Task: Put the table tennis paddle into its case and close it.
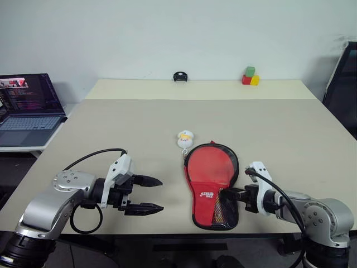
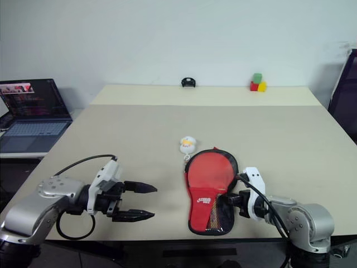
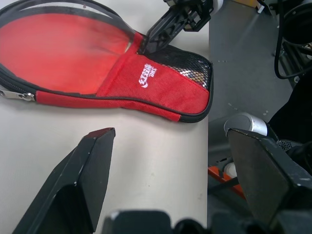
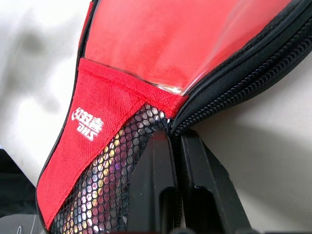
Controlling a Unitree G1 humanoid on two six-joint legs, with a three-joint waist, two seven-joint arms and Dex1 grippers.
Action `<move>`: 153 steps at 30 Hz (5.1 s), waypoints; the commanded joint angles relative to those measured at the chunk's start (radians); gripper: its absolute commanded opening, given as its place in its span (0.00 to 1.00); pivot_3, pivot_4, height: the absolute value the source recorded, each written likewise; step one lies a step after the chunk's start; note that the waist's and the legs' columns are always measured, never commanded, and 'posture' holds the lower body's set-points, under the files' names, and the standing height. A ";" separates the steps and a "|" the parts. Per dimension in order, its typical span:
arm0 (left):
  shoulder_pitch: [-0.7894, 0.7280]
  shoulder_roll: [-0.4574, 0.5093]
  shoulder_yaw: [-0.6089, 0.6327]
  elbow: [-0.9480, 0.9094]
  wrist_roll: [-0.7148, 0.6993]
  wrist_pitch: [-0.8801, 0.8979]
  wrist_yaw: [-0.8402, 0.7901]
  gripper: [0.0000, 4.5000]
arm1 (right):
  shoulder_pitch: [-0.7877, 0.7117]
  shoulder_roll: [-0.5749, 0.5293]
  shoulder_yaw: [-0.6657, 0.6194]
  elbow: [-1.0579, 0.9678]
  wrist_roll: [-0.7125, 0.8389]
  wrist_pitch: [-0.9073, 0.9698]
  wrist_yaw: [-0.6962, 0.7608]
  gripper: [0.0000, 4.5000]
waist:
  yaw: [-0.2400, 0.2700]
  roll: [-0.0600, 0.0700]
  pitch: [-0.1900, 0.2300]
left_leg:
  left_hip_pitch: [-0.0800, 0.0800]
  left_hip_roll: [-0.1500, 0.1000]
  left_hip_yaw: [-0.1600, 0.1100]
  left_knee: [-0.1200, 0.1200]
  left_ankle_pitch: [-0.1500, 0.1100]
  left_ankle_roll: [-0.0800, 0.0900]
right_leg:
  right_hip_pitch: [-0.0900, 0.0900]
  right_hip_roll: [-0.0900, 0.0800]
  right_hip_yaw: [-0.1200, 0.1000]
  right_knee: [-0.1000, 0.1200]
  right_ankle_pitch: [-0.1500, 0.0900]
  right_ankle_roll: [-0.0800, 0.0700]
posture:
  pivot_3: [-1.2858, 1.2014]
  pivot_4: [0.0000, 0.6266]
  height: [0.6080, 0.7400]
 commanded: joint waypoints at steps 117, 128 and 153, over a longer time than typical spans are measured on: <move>-1.033 -0.723 -0.047 1.554 0.562 -0.432 0.663 0.04 | -0.166 -0.081 0.461 0.542 -0.417 -0.829 0.136 1.00 | 0.003 -0.002 0.000 | 0.007 -0.002 -0.005 0.001 0.000 0.000 | 0.013 0.000 -0.006 -0.006 0.000 0.001 | 0.52 0.24 1.00; -1.079 -0.756 -0.118 1.611 0.688 -0.498 0.745 0.04 | -0.142 -0.082 0.503 0.528 -0.456 -0.793 0.131 1.00 | 0.003 -0.004 -0.002 | 0.009 -0.003 -0.005 0.001 0.000 0.000 | 0.015 0.001 -0.006 -0.006 0.000 0.001 | 0.52 0.24 1.00; -1.198 -0.947 -0.214 1.669 0.924 -0.634 1.012 0.04 | 0.072 0.031 0.476 0.311 -0.448 -0.645 -0.066 1.00 | 0.012 -0.008 -0.007 | 0.009 -0.003 -0.006 0.001 0.000 0.000 | 0.016 0.001 -0.007 -0.006 0.000 0.001 | 0.52 0.24 1.00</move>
